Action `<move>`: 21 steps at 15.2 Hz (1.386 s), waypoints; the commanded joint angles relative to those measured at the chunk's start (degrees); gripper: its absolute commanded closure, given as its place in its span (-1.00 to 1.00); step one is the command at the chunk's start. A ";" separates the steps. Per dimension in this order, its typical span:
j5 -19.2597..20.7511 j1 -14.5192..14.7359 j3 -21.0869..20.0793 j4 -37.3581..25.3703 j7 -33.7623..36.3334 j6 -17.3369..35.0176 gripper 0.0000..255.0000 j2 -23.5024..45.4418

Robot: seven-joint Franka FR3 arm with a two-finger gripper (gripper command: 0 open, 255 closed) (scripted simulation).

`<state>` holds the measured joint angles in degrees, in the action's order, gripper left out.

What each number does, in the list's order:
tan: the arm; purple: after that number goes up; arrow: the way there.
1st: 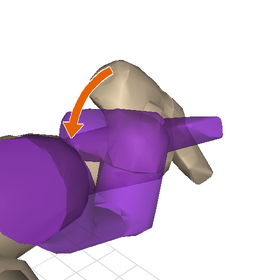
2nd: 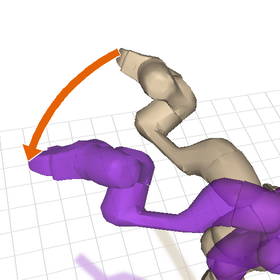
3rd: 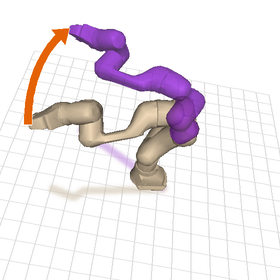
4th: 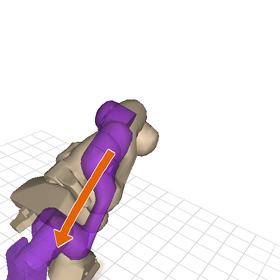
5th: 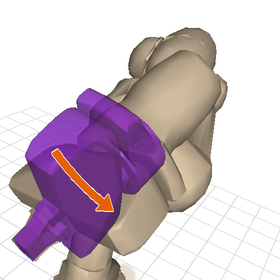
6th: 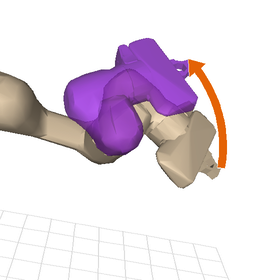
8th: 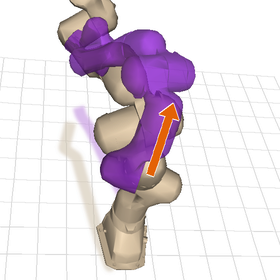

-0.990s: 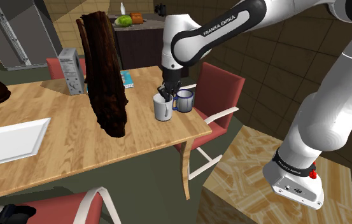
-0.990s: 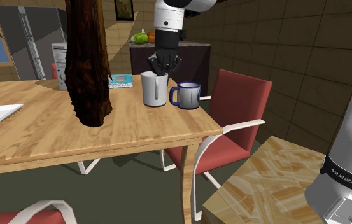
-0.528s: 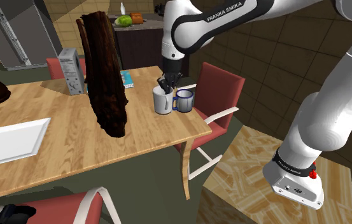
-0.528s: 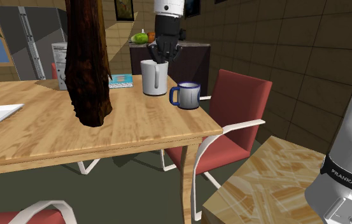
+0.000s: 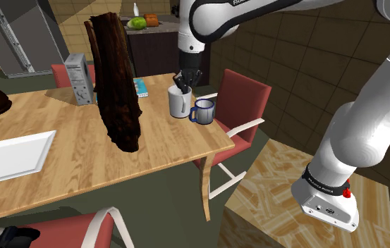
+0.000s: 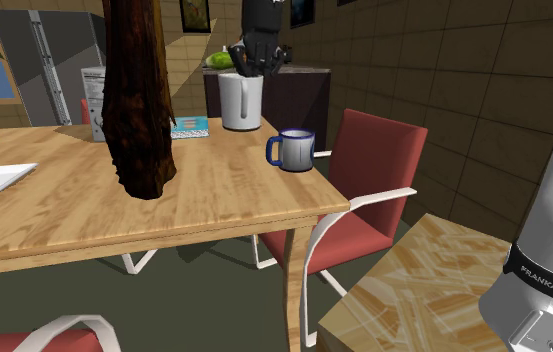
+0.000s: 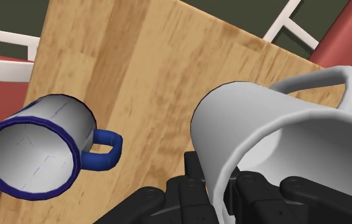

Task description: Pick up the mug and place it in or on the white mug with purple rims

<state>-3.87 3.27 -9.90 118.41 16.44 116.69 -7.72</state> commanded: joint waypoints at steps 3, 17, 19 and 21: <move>-0.02 -0.02 0.06 -2.07 0.05 -2.61 1.00 -0.55; -0.19 -8.12 11.07 -7.66 -18.78 -7.42 1.00 1.38; -0.23 -8.11 11.06 -6.23 -18.88 -5.89 1.00 1.48; -0.28 -8.10 11.05 -4.85 -18.99 -4.37 1.00 1.63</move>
<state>-4.13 -4.85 1.18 112.61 -2.52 111.50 -5.92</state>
